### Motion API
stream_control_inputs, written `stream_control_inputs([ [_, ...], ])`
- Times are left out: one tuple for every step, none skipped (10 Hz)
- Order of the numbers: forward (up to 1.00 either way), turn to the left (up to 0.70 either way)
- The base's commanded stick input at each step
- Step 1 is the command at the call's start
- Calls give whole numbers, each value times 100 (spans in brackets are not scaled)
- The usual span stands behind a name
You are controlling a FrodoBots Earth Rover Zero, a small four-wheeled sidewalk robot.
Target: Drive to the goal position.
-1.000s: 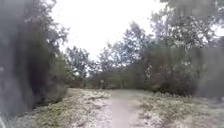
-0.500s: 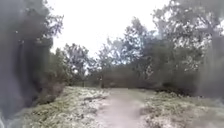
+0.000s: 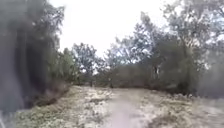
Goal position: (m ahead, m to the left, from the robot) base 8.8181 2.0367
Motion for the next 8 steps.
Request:
stream_control_inputs([
  [70,0],
  [70,0],
  [70,0],
  [70,7],
  [70,35],
  [70,35],
  [70,35],
  [70,35],
])
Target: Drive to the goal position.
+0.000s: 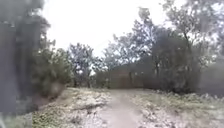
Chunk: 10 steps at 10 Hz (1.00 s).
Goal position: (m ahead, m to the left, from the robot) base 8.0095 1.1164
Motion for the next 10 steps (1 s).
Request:
stream_control_inputs([
  [70,14],
  [70,0],
  [70,0],
  [70,0],
  [70,0],
  [70,0],
  [70,0],
  [70,0],
  [70,0],
  [70,0],
])
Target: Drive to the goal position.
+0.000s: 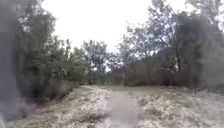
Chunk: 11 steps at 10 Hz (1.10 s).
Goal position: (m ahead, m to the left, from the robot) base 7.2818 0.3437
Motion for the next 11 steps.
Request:
stream_control_inputs([
  [70,0],
  [70,0],
  [70,0],
  [70,0],
  [70,0],
  [70,0],
  [70,0],
  [70,0],
  [70,0],
  [70,0],
  [70,0],
])
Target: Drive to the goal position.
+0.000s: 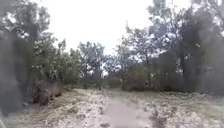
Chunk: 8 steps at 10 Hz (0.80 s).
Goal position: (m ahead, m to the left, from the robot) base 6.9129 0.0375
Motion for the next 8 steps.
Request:
stream_control_inputs([
  [70,31],
  [70,35],
  [70,19],
  [70,0],
  [70,0],
  [70,0],
  [70,0],
  [70,0],
])
